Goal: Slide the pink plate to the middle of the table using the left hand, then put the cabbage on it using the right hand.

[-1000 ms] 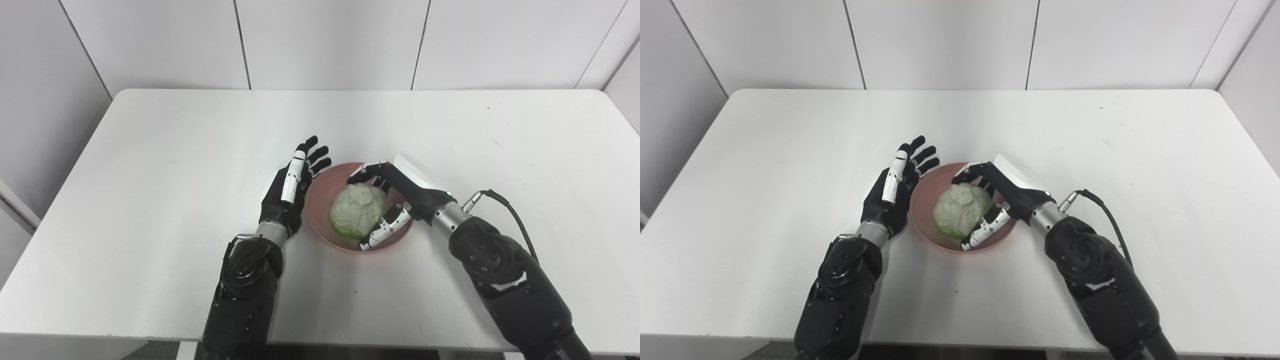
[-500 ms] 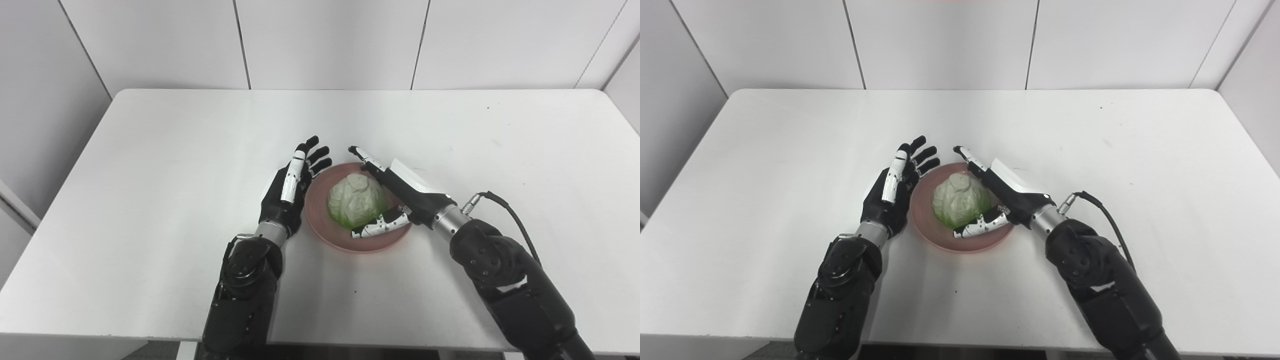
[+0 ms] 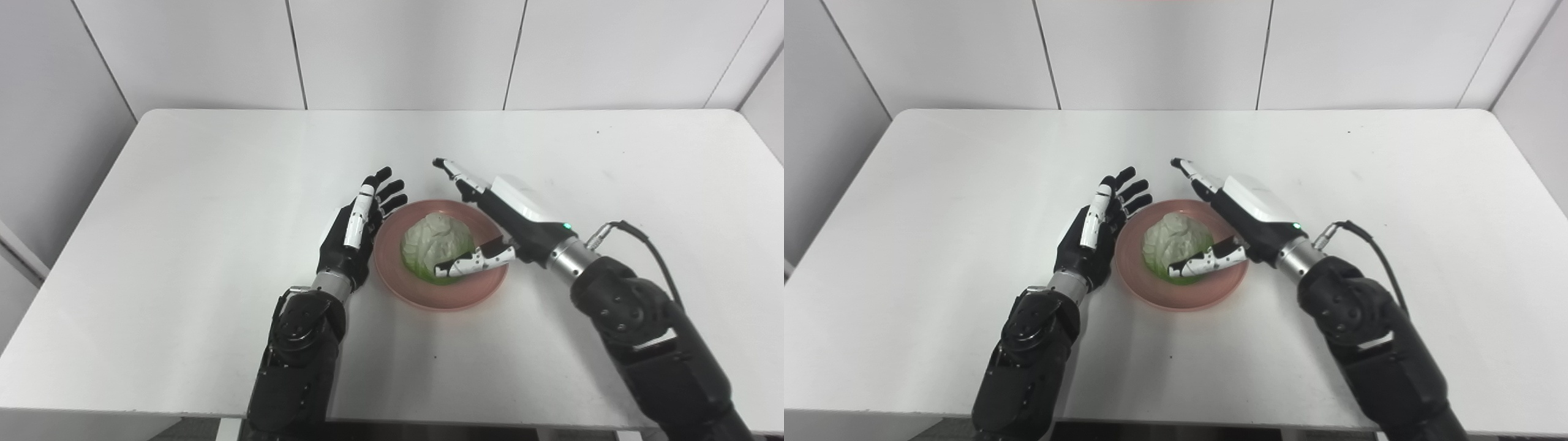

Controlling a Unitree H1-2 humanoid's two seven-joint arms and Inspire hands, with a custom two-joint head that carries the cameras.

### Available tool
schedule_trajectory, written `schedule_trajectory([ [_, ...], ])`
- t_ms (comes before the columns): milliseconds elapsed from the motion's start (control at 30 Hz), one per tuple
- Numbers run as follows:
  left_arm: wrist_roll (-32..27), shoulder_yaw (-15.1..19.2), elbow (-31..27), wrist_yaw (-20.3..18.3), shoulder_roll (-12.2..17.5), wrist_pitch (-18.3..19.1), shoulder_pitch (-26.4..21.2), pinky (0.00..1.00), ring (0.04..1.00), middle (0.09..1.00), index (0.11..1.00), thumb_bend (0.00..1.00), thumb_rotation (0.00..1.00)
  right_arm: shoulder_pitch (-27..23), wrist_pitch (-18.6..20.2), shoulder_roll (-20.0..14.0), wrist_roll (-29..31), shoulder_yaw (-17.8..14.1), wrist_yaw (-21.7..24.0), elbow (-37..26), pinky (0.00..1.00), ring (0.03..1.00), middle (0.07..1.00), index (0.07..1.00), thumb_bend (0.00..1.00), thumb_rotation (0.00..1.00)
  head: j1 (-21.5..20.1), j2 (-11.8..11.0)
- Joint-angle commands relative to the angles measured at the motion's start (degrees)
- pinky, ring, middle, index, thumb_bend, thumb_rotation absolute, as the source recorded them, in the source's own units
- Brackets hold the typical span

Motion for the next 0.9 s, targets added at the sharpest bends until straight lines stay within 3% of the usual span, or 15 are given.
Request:
schedule_trajectory([
  [0,0.1,0.4,1.4,0.0,0.8,1.6,0.6,0.85,0.863,0.882,0.893,0.46,1.0,-3.0,-0.7,-0.2,2.8,-2.0,0.2,-3.8,0.89,0.996,1.0,1.0,1.0,0.49,0.1,0.0],
  [100,-0.3,0.7,1.4,-0.3,1.0,1.6,0.8,0.86,0.868,0.885,0.898,0.46,1.0,-2.9,2.2,1.7,6.3,-6.7,-2.1,-7.8,0.97,1.0,1.0,1.0,1.0,0.59,-0.2,-0.2],
  [133,-0.3,0.8,1.4,-0.4,1.1,1.6,0.8,0.86,0.867,0.885,0.898,0.46,1.0,-2.6,3.1,2.9,7.4,-8.7,-3.5,-8.7,0.99,1.0,1.0,1.0,1.0,0.74,-0.3,-0.3],
  [267,-0.4,1.0,1.5,-1.1,1.5,1.4,0.9,0.86,0.872,0.889,0.896,0.46,1.0,-0.1,7.9,8.3,17.8,-17.1,-6.8,-9.2,1.0,1.0,1.0,1.0,1.0,0.97,-0.9,-0.6],
  [367,0.2,0.9,0.7,-1.1,1.7,1.1,1.5,0.87,0.877,0.895,0.901,0.45,1.0,2.8,12.5,10.7,22.8,-20.9,-8.4,-8.7,1.0,1.0,1.0,1.0,1.0,1.0,-0.9,-0.5],
  [533,0.9,0.5,-0.2,-1.4,2.3,-1.1,2.8,0.88,0.887,0.906,0.913,0.45,1.0,9.5,12.5,15.0,26.1,-23.0,-12.6,-6.3,1.0,1.0,1.0,1.0,0.98,1.0,-0.6,-0.4],
  [600,1.2,0.4,-0.8,-1.3,2.5,-1.9,3.4,0.89,0.895,0.913,0.918,0.45,1.0,12.0,11.1,16.4,26.7,-22.9,-13.9,-4.5,1.0,1.0,1.0,1.0,0.92,1.0,-0.4,-0.4],
  [733,2.0,0.4,-2.3,-0.9,2.7,-2.7,4.8,0.89,0.895,0.911,0.912,0.44,1.0,15.2,7.6,18.0,28.3,-22.5,-14.7,-1.5,1.0,1.0,1.0,1.0,0.63,1.0,-0.4,-0.4],
  [867,3.6,-0.3,-5.5,0.1,2.4,-2.8,7.5,0.88,0.89,0.906,0.906,0.44,1.0,16.6,5.0,18.1,29.3,-21.9,-14.7,0.4,1.0,1.0,1.0,1.0,0.46,1.0,0.1,-0.5],
])
